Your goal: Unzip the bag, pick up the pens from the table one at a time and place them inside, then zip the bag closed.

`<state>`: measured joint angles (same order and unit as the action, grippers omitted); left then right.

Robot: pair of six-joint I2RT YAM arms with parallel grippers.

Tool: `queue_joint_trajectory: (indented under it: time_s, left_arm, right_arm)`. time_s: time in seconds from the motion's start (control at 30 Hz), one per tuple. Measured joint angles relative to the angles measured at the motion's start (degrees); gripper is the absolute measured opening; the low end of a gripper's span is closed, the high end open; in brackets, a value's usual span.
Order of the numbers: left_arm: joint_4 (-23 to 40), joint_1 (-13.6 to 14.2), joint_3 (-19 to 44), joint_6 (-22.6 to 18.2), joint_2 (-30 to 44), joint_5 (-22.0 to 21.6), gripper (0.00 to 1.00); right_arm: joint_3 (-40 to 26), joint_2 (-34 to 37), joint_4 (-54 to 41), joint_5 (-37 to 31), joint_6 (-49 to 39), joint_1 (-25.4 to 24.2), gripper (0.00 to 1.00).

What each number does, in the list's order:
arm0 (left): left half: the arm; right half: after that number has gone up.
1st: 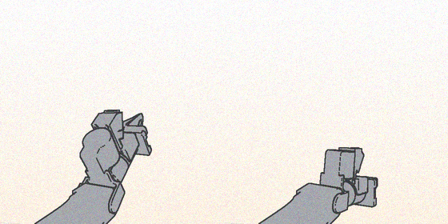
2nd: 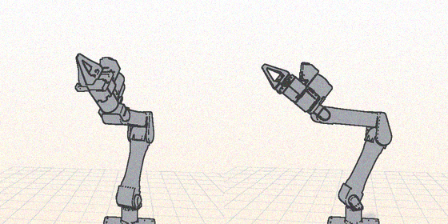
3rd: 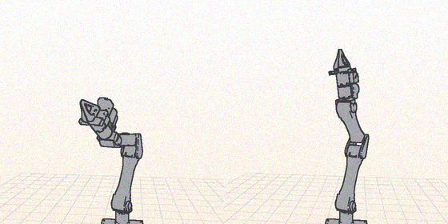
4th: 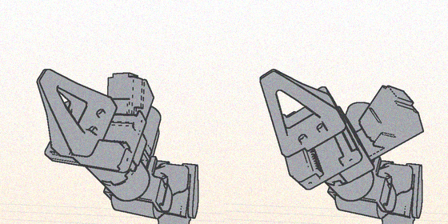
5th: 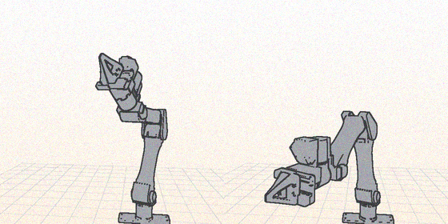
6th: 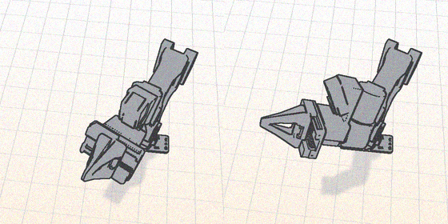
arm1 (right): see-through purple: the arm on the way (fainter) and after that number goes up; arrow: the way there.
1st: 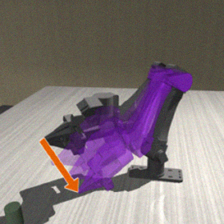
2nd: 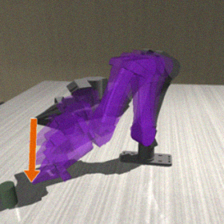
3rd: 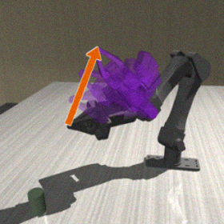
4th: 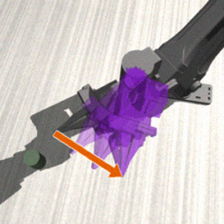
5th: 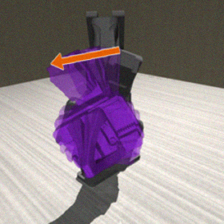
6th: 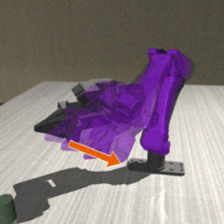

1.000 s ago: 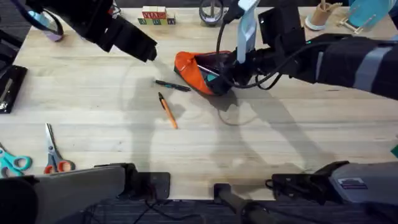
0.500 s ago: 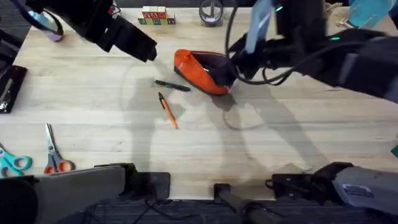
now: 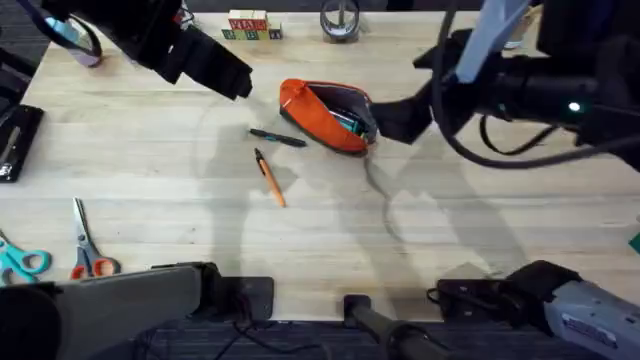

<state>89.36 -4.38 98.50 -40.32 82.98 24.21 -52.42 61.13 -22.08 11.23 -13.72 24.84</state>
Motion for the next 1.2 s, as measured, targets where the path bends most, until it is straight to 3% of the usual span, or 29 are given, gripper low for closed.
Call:
queue_joint_trajectory:
  time_s: [0.47,0.87,1.0,1.2]
  left_arm:
    - [1.14,0.0,0.0,0.0,0.0,0.0,0.995]
    - [1.37,0.0,0.0,0.22,0.0,0.0,0.995]
    - [1.38,0.0,0.0,5.53,0.0,0.0,0.995]
    - [1.4,0.0,0.0,18.47,0.0,-0.02,0.995]
  right_arm:
    - [0.0,-8.78,-15.93,-0.79,0.01,0.0,0.997]
    - [0.0,-9.78,-17.6,-0.95,0.0,0.0,0.997]
    - [0.0,-8.59,-17.78,-0.95,0.0,0.0,0.997]
    - [0.0,-7.57,-18.0,-0.97,0.02,0.0,0.998]
